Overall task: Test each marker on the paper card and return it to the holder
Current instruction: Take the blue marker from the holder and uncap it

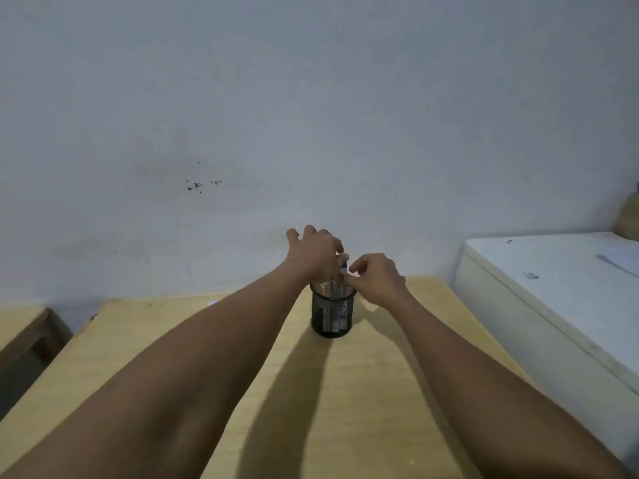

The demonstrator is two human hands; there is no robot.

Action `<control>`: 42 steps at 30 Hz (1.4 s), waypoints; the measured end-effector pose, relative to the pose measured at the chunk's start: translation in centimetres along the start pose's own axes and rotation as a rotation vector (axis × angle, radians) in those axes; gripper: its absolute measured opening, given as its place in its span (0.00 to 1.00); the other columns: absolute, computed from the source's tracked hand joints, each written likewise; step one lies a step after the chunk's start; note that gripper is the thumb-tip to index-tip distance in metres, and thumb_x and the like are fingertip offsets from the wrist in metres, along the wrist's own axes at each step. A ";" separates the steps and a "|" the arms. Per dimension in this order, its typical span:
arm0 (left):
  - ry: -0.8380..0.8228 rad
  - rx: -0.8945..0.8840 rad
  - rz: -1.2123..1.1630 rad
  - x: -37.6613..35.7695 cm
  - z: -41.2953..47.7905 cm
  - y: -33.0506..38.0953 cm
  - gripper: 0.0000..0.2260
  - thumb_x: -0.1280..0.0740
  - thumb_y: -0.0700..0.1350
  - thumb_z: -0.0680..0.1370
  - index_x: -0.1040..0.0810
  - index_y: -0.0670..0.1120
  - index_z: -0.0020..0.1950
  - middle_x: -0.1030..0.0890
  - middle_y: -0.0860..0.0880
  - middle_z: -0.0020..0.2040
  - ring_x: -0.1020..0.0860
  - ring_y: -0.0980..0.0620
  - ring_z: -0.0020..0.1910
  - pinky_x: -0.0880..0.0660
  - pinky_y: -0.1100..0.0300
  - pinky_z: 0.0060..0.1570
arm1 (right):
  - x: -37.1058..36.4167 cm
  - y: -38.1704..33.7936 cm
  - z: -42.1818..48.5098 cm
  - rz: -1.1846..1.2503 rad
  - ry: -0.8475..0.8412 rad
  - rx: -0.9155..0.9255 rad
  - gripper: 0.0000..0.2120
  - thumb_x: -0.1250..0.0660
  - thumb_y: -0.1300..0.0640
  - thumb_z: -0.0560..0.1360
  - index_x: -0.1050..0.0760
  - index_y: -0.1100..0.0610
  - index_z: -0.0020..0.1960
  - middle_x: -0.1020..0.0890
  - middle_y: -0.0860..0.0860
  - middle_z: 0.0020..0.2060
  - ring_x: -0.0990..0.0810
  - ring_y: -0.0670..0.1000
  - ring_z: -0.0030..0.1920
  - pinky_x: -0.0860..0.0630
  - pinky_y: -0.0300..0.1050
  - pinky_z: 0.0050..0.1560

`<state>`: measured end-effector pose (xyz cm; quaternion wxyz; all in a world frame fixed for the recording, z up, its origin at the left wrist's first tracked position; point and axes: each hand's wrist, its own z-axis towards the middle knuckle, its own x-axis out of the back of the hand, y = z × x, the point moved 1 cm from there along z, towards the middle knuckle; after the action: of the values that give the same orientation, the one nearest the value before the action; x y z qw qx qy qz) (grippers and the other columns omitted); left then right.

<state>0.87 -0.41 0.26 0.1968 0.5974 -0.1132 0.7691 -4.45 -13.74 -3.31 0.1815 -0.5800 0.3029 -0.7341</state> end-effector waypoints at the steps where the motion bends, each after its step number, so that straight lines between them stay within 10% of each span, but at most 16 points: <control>1: -0.017 0.003 -0.014 0.0 0.0 0.0 0.15 0.40 0.59 0.80 0.19 0.58 0.59 0.23 0.53 0.66 0.33 0.46 0.68 0.42 0.40 0.62 | -0.1 0.1 0.0 0.009 -0.007 -0.004 0.20 0.25 0.37 0.70 0.17 0.51 0.52 0.21 0.43 0.46 0.21 0.51 0.54 0.25 0.58 0.62; 13: 0.120 0.207 -0.480 4.8 -0.6 0.1 0.13 0.34 0.61 0.78 0.20 0.54 0.42 0.19 0.54 0.62 0.31 0.46 0.67 0.44 0.48 0.52 | 1.0 -1.9 -0.7 0.178 0.010 0.056 0.07 0.26 0.46 0.73 0.23 0.46 0.40 0.16 0.44 0.42 0.17 0.54 0.52 0.25 0.63 0.62; 21: 0.321 0.443 -0.959 11.8 -5.7 -5.3 0.23 0.38 0.63 0.75 0.31 0.47 0.29 0.32 0.50 0.29 0.30 0.38 0.39 0.34 0.46 0.46 | 4.1 -8.6 -5.0 0.844 0.018 0.096 0.15 0.24 0.56 0.74 0.18 0.58 0.59 0.13 0.54 0.43 0.17 0.50 0.40 0.28 0.40 0.41; 30: 0.319 0.444 -1.080 12.9 -12.8 -8.8 0.22 0.38 0.59 0.81 0.22 0.39 0.46 0.34 0.48 0.33 0.35 0.50 0.31 0.38 0.57 0.33 | -0.5 -16.5 -8.4 1.200 -0.157 0.020 0.05 0.26 0.54 0.77 0.16 0.53 0.51 0.15 0.48 0.45 0.19 0.48 0.44 0.30 0.49 0.49; 37: 0.426 0.510 -1.355 11.4 -16.3 -12.3 0.07 0.30 0.52 0.79 0.16 0.50 0.47 0.20 0.51 0.53 0.25 0.52 0.58 0.32 0.56 0.54 | -4.8 -19.5 -8.4 1.299 -0.239 -0.034 0.01 0.27 0.56 0.77 0.17 0.53 0.47 0.14 0.50 0.42 0.20 0.46 0.40 0.32 0.44 0.42; 42: 0.539 0.593 -1.350 9.9 -16.5 -14.1 0.10 0.31 0.52 0.80 0.15 0.47 0.48 0.19 0.51 0.55 0.25 0.52 0.55 0.32 0.58 0.52 | -7.8 -20.3 -8.4 1.359 -0.267 -0.058 0.01 0.26 0.58 0.77 0.18 0.54 0.46 0.14 0.51 0.39 0.19 0.46 0.38 0.31 0.41 0.41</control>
<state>-9.45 20.70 4.59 0.4747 0.3572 0.5362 0.5996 -8.72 8.29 2.98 0.6213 -0.3518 0.5934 -0.3717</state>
